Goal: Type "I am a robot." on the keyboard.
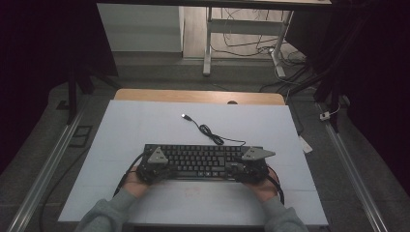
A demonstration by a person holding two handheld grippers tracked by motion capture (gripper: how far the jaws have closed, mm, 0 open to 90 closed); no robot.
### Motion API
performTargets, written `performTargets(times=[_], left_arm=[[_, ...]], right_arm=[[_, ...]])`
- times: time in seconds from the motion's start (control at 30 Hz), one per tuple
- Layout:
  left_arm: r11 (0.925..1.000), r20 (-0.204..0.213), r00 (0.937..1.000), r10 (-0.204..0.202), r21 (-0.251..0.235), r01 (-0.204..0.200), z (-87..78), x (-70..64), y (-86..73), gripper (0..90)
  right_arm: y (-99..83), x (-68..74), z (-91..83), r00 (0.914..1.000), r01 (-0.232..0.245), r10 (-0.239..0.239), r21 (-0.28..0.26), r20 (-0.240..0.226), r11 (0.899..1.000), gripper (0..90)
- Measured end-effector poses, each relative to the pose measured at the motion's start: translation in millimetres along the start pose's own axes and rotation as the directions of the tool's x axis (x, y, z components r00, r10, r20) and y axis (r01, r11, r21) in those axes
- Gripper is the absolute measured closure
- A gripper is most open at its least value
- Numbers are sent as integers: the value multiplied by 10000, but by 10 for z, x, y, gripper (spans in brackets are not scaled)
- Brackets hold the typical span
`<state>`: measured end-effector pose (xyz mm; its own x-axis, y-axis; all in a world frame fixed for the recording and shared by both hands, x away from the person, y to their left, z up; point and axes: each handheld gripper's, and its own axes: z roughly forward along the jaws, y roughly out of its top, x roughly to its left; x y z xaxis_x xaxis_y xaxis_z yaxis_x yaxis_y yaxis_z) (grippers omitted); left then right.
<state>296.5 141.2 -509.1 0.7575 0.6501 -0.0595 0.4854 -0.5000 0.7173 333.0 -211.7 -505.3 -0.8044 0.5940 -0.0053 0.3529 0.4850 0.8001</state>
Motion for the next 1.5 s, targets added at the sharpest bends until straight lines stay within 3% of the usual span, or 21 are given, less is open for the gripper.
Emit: performTargets(times=[0.2, 0.4, 0.57, 0.83, 1.5], left_arm=[[9993, 25, 9996, -271, -259, 272, -48, 45, -6, 862], [9954, -132, 9967, -798, -533, 790, -91, 122, -22, 583], [9913, -320, 9923, -1196, -591, 1175, -118, 197, -48, 482], [9850, -530, 9857, -1600, -744, 1558, -163, 293, -87, 445], [9767, -1019, 9736, -2042, -885, 1956, -231, 464, -154, 428]], right_arm=[[1, 3, -3, 10000, 14, -14, 10, 29, 10000, 442], [0, -1, -7, 10000, -10, 10, -18, 17, 10000, 442], [0, 0, -5, 10000, -9, 9, -18, 1, 10000, 442], [-1, -2, -4, 10000, -10, 10, -20, 4, 10000, 442], [0, -1, -2, 10000, 18, -18, 67, 34, 10000, 442]])
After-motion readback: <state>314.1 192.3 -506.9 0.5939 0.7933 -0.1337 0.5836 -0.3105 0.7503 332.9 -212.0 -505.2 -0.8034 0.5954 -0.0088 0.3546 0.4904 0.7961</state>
